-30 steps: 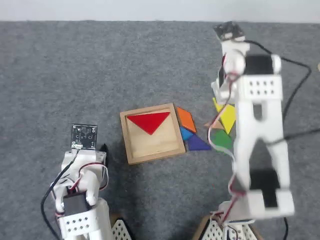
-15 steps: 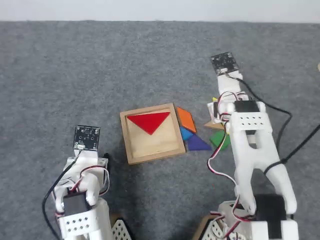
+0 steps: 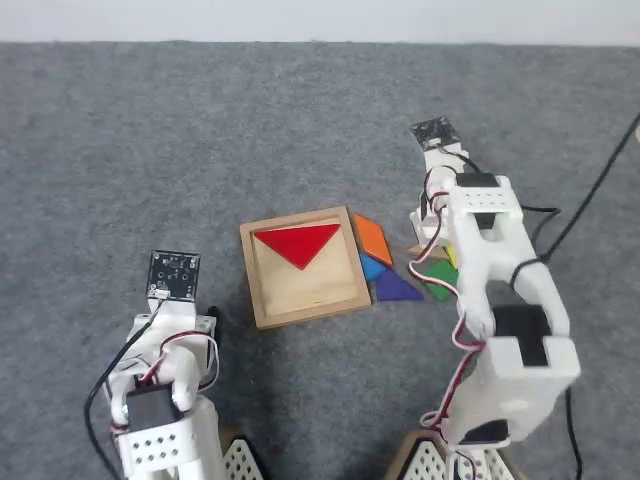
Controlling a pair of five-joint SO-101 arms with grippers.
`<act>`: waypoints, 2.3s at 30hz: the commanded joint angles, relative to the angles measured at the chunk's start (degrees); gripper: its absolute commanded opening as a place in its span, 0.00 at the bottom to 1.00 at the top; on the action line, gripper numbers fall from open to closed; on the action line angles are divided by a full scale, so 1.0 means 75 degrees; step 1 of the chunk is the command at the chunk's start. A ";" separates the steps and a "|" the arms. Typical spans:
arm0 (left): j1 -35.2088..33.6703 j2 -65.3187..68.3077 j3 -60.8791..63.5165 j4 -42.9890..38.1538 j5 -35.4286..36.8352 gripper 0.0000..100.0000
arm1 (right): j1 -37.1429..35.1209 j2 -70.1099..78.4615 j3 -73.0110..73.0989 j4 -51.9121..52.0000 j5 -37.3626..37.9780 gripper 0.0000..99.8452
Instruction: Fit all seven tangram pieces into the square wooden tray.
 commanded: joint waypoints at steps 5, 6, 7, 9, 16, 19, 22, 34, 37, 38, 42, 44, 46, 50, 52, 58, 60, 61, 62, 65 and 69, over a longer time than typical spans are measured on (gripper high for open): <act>0.0023 -0.0141 -0.0064 0.0047 0.0047 0.19 | 0.0147 0.0158 -0.0492 0.0064 0.0434 0.39; 0.0023 -0.0141 -0.0064 0.0047 0.0047 0.19 | 0.0147 0.0182 -0.0492 0.0064 0.0481 0.39; 0.0023 -0.0141 -0.0064 0.0047 0.0047 0.19 | 0.0147 0.0205 -0.0492 0.0041 0.0492 0.39; 0.0023 -0.0141 -0.0064 0.0047 0.0047 0.19 | 0.0135 0.0205 -0.0481 -0.0135 0.0504 0.38; 0.0023 -0.0141 -0.0064 0.0047 0.0047 0.19 | 0.0147 0.0568 -0.0598 -0.0205 0.0492 0.29; 0.0023 -0.0141 -0.0064 0.0047 0.0047 0.19 | 0.0252 0.0908 -0.0926 -0.0088 0.0340 0.32; 0.0023 -0.0141 -0.0064 0.0047 0.0047 0.19 | 0.0393 0.1284 -0.1453 0.0311 0.0293 0.32; 0.0023 -0.0141 -0.0064 0.0047 0.0047 0.19 | 0.0604 0.1623 -0.2075 0.0533 0.0539 0.32; 0.0023 -0.0141 -0.0064 0.0047 0.0047 0.19 | 0.0486 0.1623 -0.2063 0.0322 0.0821 0.32; 0.0023 -0.0141 -0.0064 0.0047 0.0047 0.19 | 0.0463 0.1623 -0.2051 0.0334 0.0879 0.32; 0.0023 -0.0141 -0.0064 0.0047 0.0047 0.19 | 0.0498 0.1635 -0.1922 0.0311 0.0891 0.32; 0.0023 -0.0141 -0.0064 0.0047 0.0047 0.19 | 0.0498 0.1635 -0.1911 0.0334 0.0903 0.32; 0.0023 -0.0141 -0.0064 0.0047 0.0047 0.19 | 0.0498 0.1694 -0.1911 0.0334 0.0914 0.31; 0.0023 -0.0141 -0.0064 0.0047 0.0047 0.19 | 0.0498 0.1846 -0.1958 0.0369 0.0903 0.20; 0.0023 -0.0141 -0.0064 0.0047 0.0047 0.19 | 0.0498 0.1846 -0.1993 0.0475 0.0891 0.17; 0.0023 -0.0141 -0.0064 0.0047 0.0047 0.19 | 0.0463 0.1834 -0.2133 0.0779 0.0879 0.17; 0.0023 -0.0141 -0.0064 0.0047 0.0047 0.19 | 0.0440 0.1741 -0.2274 0.1131 0.0832 0.17; 0.0023 -0.0141 -0.0064 0.0047 0.0047 0.19 | 0.0440 0.1647 -0.2344 0.1284 0.0738 0.17; 0.0023 -0.0141 -0.0064 0.0047 0.0047 0.19 | 0.0440 0.1530 -0.2426 0.1424 0.0645 0.17; 0.0023 -0.0141 -0.0064 0.0047 0.0047 0.19 | 0.0440 0.1037 -0.2544 0.1705 0.0574 0.17; 0.0023 -0.0141 -0.0064 0.0047 0.0047 0.19 | 0.0182 0.0451 -0.2544 0.2116 0.0563 0.17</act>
